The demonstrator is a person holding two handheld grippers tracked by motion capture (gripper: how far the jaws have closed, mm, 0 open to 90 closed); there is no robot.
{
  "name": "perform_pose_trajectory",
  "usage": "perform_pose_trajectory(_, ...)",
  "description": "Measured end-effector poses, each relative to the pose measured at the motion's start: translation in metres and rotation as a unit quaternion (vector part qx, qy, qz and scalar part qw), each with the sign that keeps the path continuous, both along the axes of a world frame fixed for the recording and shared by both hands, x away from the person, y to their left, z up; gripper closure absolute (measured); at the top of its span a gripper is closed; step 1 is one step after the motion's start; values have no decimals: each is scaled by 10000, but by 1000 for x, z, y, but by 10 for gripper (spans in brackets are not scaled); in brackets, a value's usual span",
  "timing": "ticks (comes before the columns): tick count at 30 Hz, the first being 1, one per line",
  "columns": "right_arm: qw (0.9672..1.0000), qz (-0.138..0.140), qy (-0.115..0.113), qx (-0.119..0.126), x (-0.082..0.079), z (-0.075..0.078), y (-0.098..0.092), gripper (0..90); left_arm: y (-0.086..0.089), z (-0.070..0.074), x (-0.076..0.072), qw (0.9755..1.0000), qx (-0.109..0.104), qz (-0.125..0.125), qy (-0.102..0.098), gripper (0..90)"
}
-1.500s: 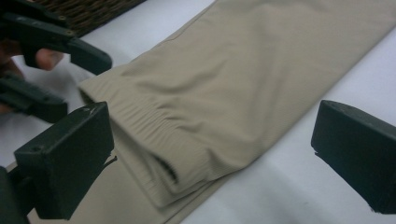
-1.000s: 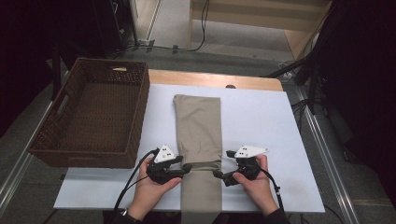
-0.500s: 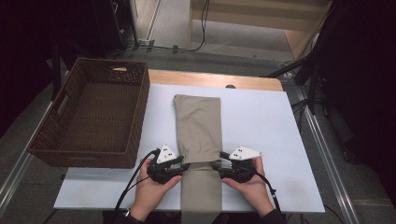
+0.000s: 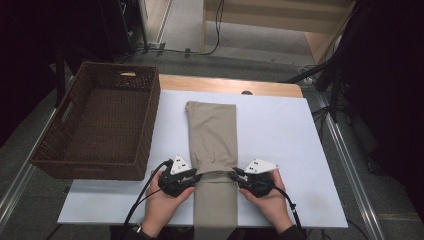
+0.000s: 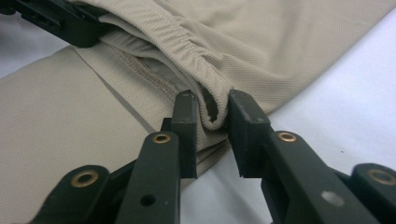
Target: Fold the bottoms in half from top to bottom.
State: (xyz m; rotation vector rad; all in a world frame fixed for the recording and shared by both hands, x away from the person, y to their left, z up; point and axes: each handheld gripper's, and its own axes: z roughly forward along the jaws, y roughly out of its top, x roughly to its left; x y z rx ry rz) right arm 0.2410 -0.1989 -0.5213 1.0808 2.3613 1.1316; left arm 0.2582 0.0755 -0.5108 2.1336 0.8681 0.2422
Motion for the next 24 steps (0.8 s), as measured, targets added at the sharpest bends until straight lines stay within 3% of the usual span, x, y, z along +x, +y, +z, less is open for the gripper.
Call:
perform_pose_trajectory(3, 10000, -37, 70, 41, 0, 0, 0, 743, 0, 0, -1, 10000, 14, 10, -52, 744)
perform_pose_trajectory(6, 10000, -51, 22, 17, -1, 0, 0, 776, 1, 0, -2, 9999, -13, -16, -98, 837)
perform_pose_trajectory(17, 9999, -85, -48, -32, -3, 0, 1, 816, 1, 0, -2, 9999, -101, -87, -86, 866)
perform_pose_trajectory(21, 9999, -87, -23, 73, -3, 0, -1, 820, 2, 1, -3, 9998, -148, -130, -103, 866)
perform_pose_trajectory(24, 9998, -67, 4, 179, -3, 1, -3, 822, 5, 2, -3, 9993, -298, -223, -68, 866)
